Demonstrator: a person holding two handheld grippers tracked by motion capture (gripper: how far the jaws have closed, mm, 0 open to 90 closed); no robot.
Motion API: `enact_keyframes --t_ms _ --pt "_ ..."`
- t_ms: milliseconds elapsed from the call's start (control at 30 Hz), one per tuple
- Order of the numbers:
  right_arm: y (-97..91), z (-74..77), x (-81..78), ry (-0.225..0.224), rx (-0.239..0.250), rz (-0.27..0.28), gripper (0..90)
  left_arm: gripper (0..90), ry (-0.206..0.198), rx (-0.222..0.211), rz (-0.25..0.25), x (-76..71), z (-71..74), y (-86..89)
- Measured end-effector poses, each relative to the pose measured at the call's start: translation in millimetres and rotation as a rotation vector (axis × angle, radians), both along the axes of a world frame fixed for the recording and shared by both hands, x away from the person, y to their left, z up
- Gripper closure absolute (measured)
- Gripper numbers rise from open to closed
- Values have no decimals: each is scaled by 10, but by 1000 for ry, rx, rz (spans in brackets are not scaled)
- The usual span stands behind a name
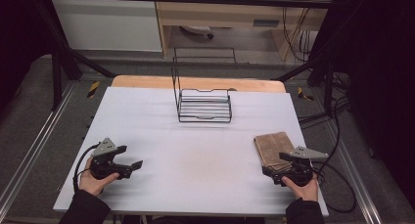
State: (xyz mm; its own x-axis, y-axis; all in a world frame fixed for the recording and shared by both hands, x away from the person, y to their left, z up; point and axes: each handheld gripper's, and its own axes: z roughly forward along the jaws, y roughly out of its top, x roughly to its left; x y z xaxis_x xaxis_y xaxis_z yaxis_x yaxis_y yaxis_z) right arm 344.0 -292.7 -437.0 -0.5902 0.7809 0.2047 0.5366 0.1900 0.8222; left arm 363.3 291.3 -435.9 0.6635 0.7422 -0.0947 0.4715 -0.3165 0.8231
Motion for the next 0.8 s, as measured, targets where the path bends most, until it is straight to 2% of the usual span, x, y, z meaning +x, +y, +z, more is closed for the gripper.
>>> enact_keyframes --t_ms 333,567,800 --pt "19 -5 2 6 -40 -20 14 84 4 11 -4 -16 -21 -12" --pt "45 2 11 4 -42 -23 15 83 1 16 -1 -16 -25 -4" --pt "92 31 53 2 -68 -28 17 77 3 14 3 -19 -24 -21"
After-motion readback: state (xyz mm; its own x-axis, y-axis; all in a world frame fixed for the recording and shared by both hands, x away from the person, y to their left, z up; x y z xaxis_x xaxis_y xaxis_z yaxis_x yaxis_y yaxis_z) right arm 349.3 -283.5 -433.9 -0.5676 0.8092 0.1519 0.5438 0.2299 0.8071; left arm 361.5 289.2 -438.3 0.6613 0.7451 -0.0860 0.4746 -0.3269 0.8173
